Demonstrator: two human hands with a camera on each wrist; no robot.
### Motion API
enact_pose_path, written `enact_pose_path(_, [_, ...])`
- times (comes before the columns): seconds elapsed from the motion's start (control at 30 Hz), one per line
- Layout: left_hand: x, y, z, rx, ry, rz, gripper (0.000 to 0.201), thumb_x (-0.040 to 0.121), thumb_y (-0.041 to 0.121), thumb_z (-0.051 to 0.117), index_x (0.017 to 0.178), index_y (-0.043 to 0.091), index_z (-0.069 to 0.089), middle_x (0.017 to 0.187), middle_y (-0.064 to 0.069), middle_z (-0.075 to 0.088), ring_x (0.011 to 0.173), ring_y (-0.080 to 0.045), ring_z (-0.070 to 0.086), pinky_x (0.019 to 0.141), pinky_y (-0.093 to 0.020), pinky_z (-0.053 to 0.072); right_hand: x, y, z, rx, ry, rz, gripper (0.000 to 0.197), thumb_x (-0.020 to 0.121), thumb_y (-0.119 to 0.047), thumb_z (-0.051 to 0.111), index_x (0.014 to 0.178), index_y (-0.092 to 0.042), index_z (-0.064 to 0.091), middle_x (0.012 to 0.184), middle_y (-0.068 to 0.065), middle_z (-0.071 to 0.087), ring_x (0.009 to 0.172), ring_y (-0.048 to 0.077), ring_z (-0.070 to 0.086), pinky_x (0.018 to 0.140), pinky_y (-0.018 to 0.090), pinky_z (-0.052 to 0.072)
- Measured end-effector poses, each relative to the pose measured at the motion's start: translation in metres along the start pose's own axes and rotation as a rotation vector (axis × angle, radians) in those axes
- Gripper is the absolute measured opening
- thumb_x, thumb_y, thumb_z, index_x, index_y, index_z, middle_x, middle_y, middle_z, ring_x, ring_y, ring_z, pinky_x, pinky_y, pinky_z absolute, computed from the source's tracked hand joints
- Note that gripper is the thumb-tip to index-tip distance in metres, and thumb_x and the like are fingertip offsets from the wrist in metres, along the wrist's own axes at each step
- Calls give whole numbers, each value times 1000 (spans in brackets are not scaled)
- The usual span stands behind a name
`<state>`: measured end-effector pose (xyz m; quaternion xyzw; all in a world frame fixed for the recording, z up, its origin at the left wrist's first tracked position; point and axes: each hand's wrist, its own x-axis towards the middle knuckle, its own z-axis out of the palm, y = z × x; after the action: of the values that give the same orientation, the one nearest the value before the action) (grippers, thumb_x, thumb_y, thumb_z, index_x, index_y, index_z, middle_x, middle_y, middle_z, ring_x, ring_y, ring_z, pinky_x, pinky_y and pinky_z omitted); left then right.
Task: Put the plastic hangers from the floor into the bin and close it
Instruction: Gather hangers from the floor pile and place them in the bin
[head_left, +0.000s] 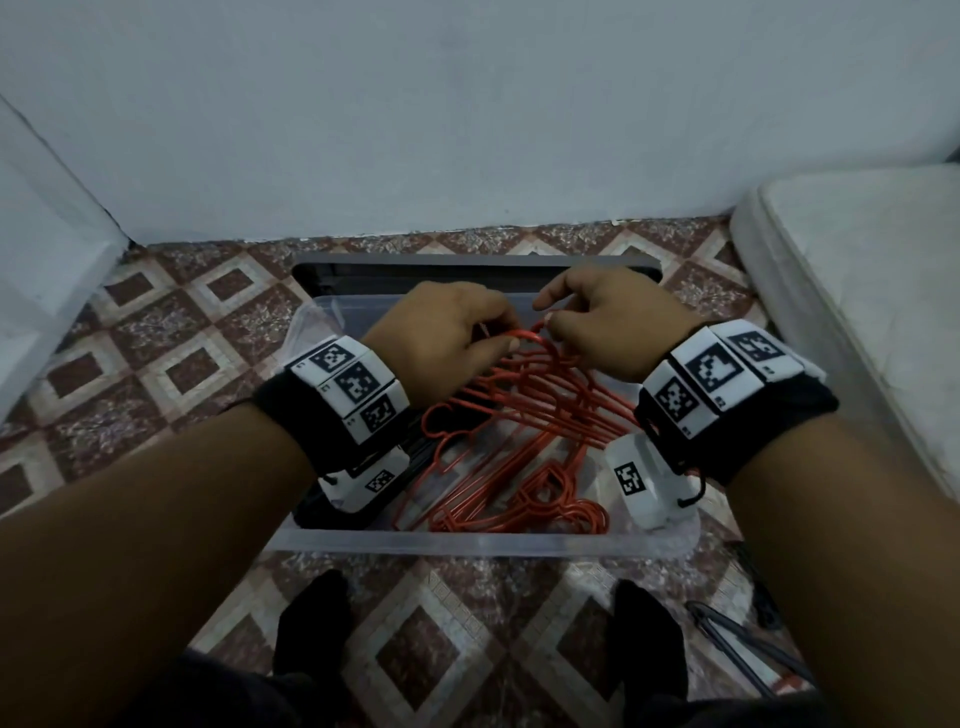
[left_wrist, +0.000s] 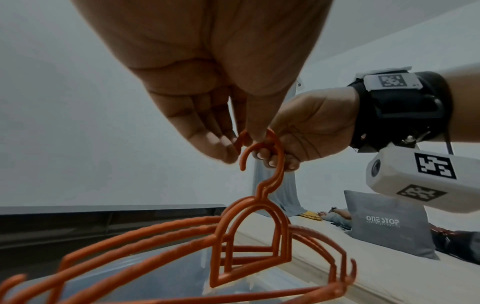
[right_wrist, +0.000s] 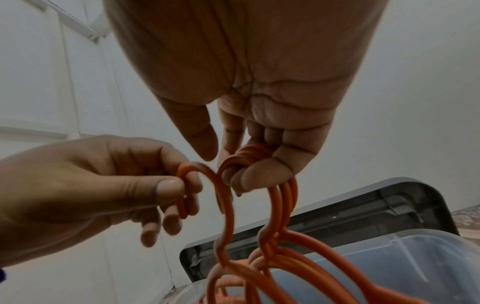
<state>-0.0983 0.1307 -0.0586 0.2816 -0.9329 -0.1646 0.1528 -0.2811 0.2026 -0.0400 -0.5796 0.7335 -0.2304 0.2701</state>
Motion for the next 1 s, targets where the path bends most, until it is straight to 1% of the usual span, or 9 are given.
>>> enact_pose_path(0.07, [0, 2, 2, -76, 43, -43, 12, 90, 31, 66, 100, 26, 68, 84, 13, 67, 73, -1, 60, 66, -18, 47, -2, -4, 1, 11, -14, -24, 12, 91, -27, 58, 100, -29, 65, 83, 0, 71, 75, 16, 68, 77, 37, 57])
enact_pose_path(0.17, [-1, 3, 7, -171, 71, -91, 10, 88, 27, 68, 96, 22, 66, 75, 14, 63, 71, 1, 59, 59, -6, 40, -6, -7, 1, 12, -61, -60, 12, 89, -31, 62, 101, -31, 64, 88, -1, 71, 74, 13, 67, 73, 31, 56])
enact_pose_path(0.3, [-3, 4, 9, -196, 108, -106, 13, 84, 32, 73, 91, 24, 66, 72, 16, 60, 67, 2, 58, 58, -7, 42, -8, -7, 4, -54, -119, -112, 29, 86, -25, 70, 113, -27, 61, 97, -2, 70, 82, 16, 66, 76, 36, 57])
enact_pose_path(0.43, [-3, 5, 10, -181, 105, -118, 19, 82, 37, 74, 95, 29, 63, 73, 20, 59, 66, 3, 59, 56, -7, 41, -6, -7, 6, -94, -103, -127, 33, 85, -18, 69, 116, -27, 59, 101, -3, 68, 88, 15, 64, 78, 33, 54])
enact_pose_path(0.6, [-3, 5, 12, -134, 104, -86, 24, 85, 32, 70, 106, 27, 62, 70, 24, 55, 63, 1, 58, 55, -11, 40, -6, -7, 5, -40, -107, -139, 42, 86, -21, 70, 124, -30, 54, 96, -5, 67, 84, 13, 64, 76, 34, 54])
enact_pose_path(0.67, [-1, 6, 14, -58, 95, -67, 21, 85, 27, 66, 106, 23, 63, 73, 18, 55, 62, -2, 52, 57, -18, 35, -6, -9, 7, -23, -113, -154, 46, 86, -18, 68, 128, -31, 52, 90, -5, 67, 76, 13, 64, 71, 34, 54])
enact_pose_path(0.77, [3, 6, 18, 44, 2, -87, 14, 90, 22, 55, 102, 17, 60, 79, 6, 57, 65, -15, 53, 59, -27, 33, -6, -12, 11, 4, -118, -174, 51, 87, -16, 67, 132, -31, 49, 86, -4, 68, 72, 12, 64, 67, 28, 52])
enact_pose_path(0.87, [4, 4, 21, 84, -57, -137, 11, 93, 22, 46, 100, 17, 53, 74, 0, 56, 56, -12, 46, 52, -30, 30, -4, -14, 12, 1, -118, -174, 52, 87, -15, 66, 132, -31, 49, 87, -5, 68, 69, 7, 63, 64, 21, 49])
enact_pose_path(1.0, [4, 5, 23, 109, -95, -136, 16, 96, 24, 43, 107, 17, 51, 74, 1, 54, 57, -14, 47, 51, -31, 33, -4, -12, 9, 9, -161, -137, 50, 84, -17, 69, 129, -30, 51, 86, 0, 71, 70, 14, 66, 67, 32, 56])
